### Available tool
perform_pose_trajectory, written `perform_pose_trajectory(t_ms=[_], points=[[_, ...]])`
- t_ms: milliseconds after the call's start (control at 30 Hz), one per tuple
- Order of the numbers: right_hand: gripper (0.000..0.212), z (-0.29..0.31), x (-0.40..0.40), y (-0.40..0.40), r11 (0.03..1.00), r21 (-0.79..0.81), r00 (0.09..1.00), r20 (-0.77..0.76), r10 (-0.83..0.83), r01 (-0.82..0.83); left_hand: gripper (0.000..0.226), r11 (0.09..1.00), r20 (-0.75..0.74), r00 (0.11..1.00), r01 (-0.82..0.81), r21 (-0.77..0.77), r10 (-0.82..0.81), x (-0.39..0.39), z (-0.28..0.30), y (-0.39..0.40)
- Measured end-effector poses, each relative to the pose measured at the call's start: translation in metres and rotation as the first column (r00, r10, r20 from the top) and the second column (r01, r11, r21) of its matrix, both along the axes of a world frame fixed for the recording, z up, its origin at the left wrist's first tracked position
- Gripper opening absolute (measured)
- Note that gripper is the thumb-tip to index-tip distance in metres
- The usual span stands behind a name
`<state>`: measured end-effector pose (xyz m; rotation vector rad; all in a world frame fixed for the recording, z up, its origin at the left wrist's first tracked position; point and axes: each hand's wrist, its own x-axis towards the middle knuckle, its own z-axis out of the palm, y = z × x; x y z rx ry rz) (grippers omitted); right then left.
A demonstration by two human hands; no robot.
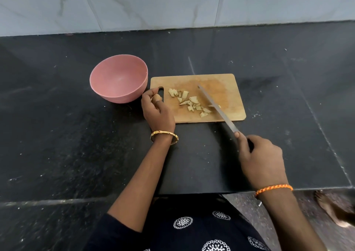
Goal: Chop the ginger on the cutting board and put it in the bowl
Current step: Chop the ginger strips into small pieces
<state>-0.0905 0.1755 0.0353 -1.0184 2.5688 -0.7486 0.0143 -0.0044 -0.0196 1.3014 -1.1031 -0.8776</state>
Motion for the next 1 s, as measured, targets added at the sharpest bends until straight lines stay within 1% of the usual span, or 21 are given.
perform_pose_trajectory(t_ms=[100,267,433,533,667,800,900,933,1000], points=[[0.048,-0.008,0.007,0.008,0.996,-0.015,0.996,0.015,-0.083,0.083,0.025,1.0,0.02,1.0,0.023,-0.004,-0.023,0.002,-0.002,0.001],[0.047,-0.016,0.026,0.002,0.992,-0.004,0.987,0.094,-0.127,0.127,0.025,0.998,0.055,0.997,0.058,-0.029,-0.057,0.004,-0.006,0.001],[0.047,-0.009,0.043,-0.018,0.996,0.009,0.987,0.135,-0.093,0.093,0.022,0.993,0.076,0.992,0.108,-0.043,-0.104,0.008,-0.003,0.004],[0.041,-0.003,0.058,-0.034,0.999,0.021,0.99,0.134,-0.036,0.033,0.025,0.992,0.079,0.989,0.123,-0.02,-0.122,0.011,-0.002,0.004],[0.038,-0.002,0.071,-0.053,0.999,0.036,0.981,0.194,-0.022,0.015,0.028,0.99,0.081,0.987,0.142,-0.014,-0.141,0.01,-0.001,0.006],[0.044,-0.004,0.063,-0.059,0.999,-0.031,0.962,0.271,-0.017,0.026,0.028,0.987,0.075,0.984,0.161,0.027,-0.163,0.013,0.004,0.004],[0.052,-0.005,0.049,-0.051,0.989,-0.119,0.947,0.317,-0.049,0.091,0.026,0.976,0.099,0.971,0.211,0.06,-0.216,0.017,0.008,0.002],[0.054,-0.006,0.044,-0.048,0.983,-0.135,0.935,0.347,-0.068,0.121,0.023,0.971,0.098,0.967,0.229,0.07,-0.235,0.017,0.009,0.001],[0.054,-0.009,0.036,-0.041,0.968,-0.157,0.881,0.462,-0.102,0.194,0.01,0.964,0.089,0.963,0.244,0.108,-0.254,0.017,0.011,0.0]])
